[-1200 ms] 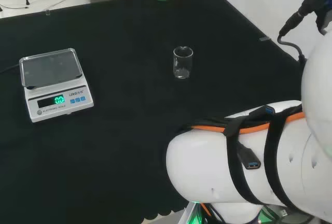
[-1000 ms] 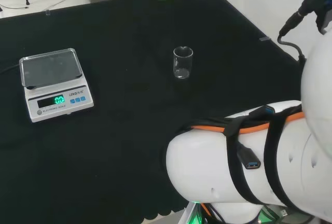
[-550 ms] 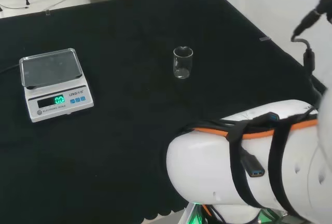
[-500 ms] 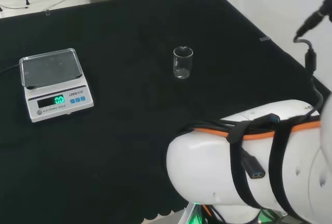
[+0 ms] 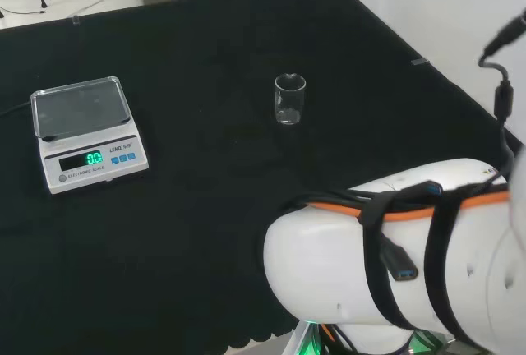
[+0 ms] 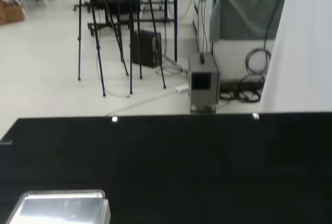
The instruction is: Pick up the beaker.
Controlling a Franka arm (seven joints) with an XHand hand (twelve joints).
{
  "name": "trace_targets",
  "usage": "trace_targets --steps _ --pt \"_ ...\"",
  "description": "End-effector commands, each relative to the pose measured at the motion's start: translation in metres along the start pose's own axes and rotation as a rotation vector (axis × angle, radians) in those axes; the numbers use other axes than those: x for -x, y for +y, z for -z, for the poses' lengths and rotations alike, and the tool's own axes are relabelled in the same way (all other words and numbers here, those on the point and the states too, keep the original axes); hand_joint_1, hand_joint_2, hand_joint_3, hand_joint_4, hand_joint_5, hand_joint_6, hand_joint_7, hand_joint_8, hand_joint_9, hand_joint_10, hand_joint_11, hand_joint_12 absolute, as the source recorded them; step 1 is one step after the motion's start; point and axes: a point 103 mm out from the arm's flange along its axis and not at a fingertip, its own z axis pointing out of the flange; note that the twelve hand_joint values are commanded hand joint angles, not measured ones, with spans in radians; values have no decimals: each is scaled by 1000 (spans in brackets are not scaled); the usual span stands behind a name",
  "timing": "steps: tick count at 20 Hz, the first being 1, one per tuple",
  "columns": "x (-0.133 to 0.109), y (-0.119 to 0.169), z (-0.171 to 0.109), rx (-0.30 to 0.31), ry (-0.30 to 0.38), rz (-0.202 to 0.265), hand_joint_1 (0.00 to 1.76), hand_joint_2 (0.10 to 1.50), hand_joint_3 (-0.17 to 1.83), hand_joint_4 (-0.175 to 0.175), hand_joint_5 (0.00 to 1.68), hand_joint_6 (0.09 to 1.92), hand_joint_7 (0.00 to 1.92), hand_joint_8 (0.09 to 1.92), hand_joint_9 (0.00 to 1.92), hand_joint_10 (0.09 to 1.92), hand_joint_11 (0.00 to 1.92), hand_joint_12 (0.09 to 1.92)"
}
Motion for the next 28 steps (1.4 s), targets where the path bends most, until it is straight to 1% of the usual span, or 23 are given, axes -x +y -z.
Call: trace_targets --steps 1,3,8,12,15,20,21,24,28 --pt "9 72 -131 -204 38 -60 431 785 44 -4 337 87 333 732 476 813 229 1460" --pt "11 76 -144 -230 44 -64 434 785 44 -3 337 87 333 732 476 812 229 1460" --pt "27 77 -175 -294 50 -85 442 783 42 -1 327 87 325 727 477 810 234 1461" --pt "43 78 -196 -330 53 -116 450 782 41 0 321 87 320 726 477 809 234 1461" --pt "49 78 -211 -360 55 -131 453 781 40 0 319 87 315 725 476 808 239 1463" --pt "70 79 -244 -409 76 -165 455 781 39 1 311 87 306 724 473 806 243 1464" --pt "71 79 -251 -419 70 -159 455 781 39 1 311 87 305 724 472 806 243 1464" --pt "83 75 -279 -456 101 -191 455 781 38 1 309 87 303 725 470 805 241 1465" --pt "99 72 -304 -487 113 -217 455 781 38 1 306 87 300 725 465 805 238 1465"
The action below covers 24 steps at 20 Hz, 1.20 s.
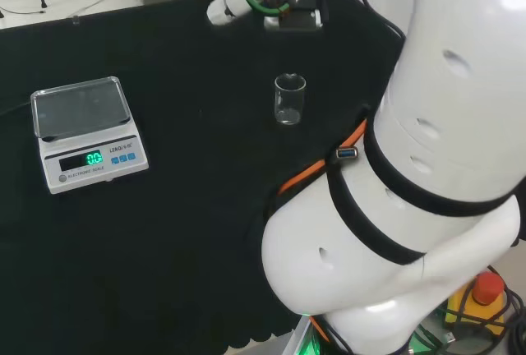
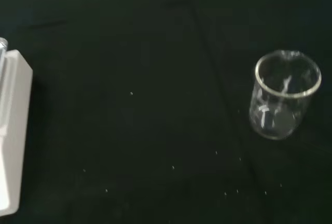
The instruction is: Pick up the beaker.
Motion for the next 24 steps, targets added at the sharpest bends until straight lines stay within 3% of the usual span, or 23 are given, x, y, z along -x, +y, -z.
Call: trace_targets --steps 1,13,24 --pt "35 22 -41 -52 41 -52 455 781 37 1 305 87 299 725 464 805 237 1466" --pt "73 80 -75 -112 38 -119 452 778 32 2 264 87 221 729 417 822 194 1483" --pt "88 128 -89 -157 27 -124 443 770 26 7 230 87 185 730 380 832 172 1486"
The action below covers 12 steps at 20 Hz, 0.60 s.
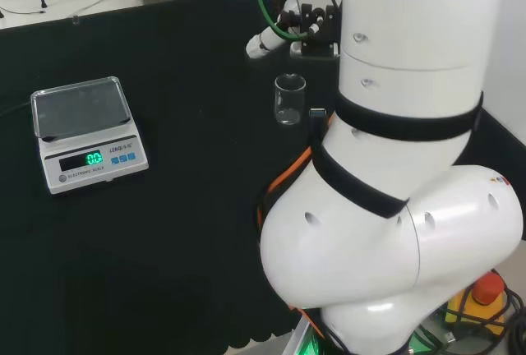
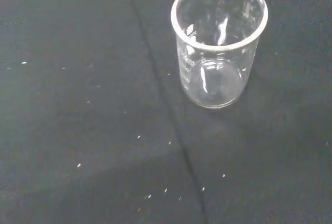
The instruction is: Pick up the beaker.
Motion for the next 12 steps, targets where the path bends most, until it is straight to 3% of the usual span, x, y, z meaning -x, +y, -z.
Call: trace_targets --steps 1,2,3,4,5,6,7,10,11,12 --pt "14 41 -7 -35 8 -7 442 768 25 7 228 87 181 730 377 833 170 1487" --pt "9 40 -7 -134 139 153 442 767 24 8 226 87 179 730 374 834 167 1487" --pt "13 44 -6 -168 179 198 441 766 24 8 224 87 176 730 371 835 165 1488" --pt "23 52 -8 -141 160 151 441 765 23 8 222 87 171 733 364 842 158 1493" --pt "39 61 -9 -136 157 135 440 764 21 9 220 87 168 735 356 847 152 1497" --pt "35 62 -14 -84 52 7 439 763 21 9 217 87 166 737 350 850 146 1498" --pt "40 64 -18 -72 20 -34 438 762 20 9 215 87 164 737 346 852 142 1499" --pt "44 64 -29 -78 12 -48 436 758 17 11 209 87 159 738 338 855 134 1501" --pt "33 60 -34 -172 202 220 435 756 16 12 206 87 158 738 336 856 132 1501" --pt "32 60 -39 -157 171 167 435 754 16 13 203 87 156 738 334 856 130 1501"
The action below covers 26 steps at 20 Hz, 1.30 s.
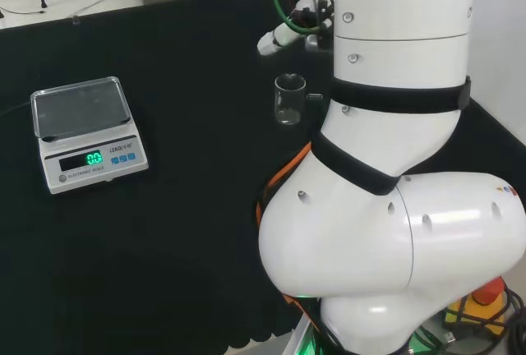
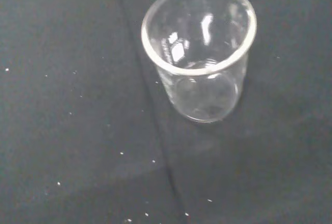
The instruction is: Pick up the beaker.
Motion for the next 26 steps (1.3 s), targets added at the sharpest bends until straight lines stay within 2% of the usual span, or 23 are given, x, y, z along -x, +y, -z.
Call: trace_targets --steps 1,2,3,6,7,8,9,10,11,12,13,14,15,16,17,18,19,20,21,22,26 --pt "9 25 -44 -61 79 46 434 752 14 14 200 87 155 737 331 857 127 1502" --pt "13 26 -48 -54 51 -2 433 749 13 15 197 87 153 737 327 857 125 1502" --pt "16 26 -51 -54 36 -20 432 743 10 17 194 87 150 736 323 857 122 1503" --pt "13 27 -62 -63 -15 -40 424 726 2 22 180 87 137 733 311 860 112 1506" --pt "7 28 -67 -24 -105 -141 421 720 -1 24 174 87 133 732 309 861 109 1507" --pt "8 28 -63 -188 171 248 418 715 -3 26 167 87 129 733 304 867 102 1513" --pt "15 36 -65 -153 119 151 414 710 -5 28 159 87 125 733 299 871 97 1517" --pt "14 37 -70 -132 73 88 409 705 -8 30 151 87 119 732 295 873 93 1520" --pt "19 38 -71 -119 50 58 401 697 -11 33 143 87 115 731 292 874 90 1521" --pt "11 36 -77 -99 25 6 390 689 -15 36 135 87 110 730 289 875 88 1523" --pt "9 33 -78 -88 6 -16 379 680 -19 38 129 87 106 728 288 876 87 1523" --pt "8 31 -77 -80 -10 -27 367 672 -23 41 122 87 103 727 287 877 87 1524" --pt "7 29 -76 -108 32 55 357 664 -26 43 116 87 101 727 286 878 87 1525" --pt "12 32 -75 -107 3 52 349 659 -28 46 108 87 100 726 288 879 89 1527" --pt "15 30 -71 -77 -43 -11 343 654 -30 48 102 87 99 726 291 881 94 1530" --pt "9 30 -72 -61 -61 -40 339 650 -31 49 97 87 98 726 295 883 99 1533" --pt "10 30 -72 -50 -69 -50 338 647 -32 50 94 87 98 726 298 885 103 1535" --pt "16 23 -63 -116 48 127 340 646 -32 51 94 87 100 728 307 888 110 1538" --pt "-2 29 -76 -93 22 79 348 645 -32 52 100 87 107 730 320 890 125 1541" --pt "-7 30 -80 -78 -8 39 363 644 -30 54 109 87 125 732 344 885 150 1537" --pt "-21 33 -89 -48 -93 -42 403 643 -23 59 126 87 172 730 398 861 211 1522"
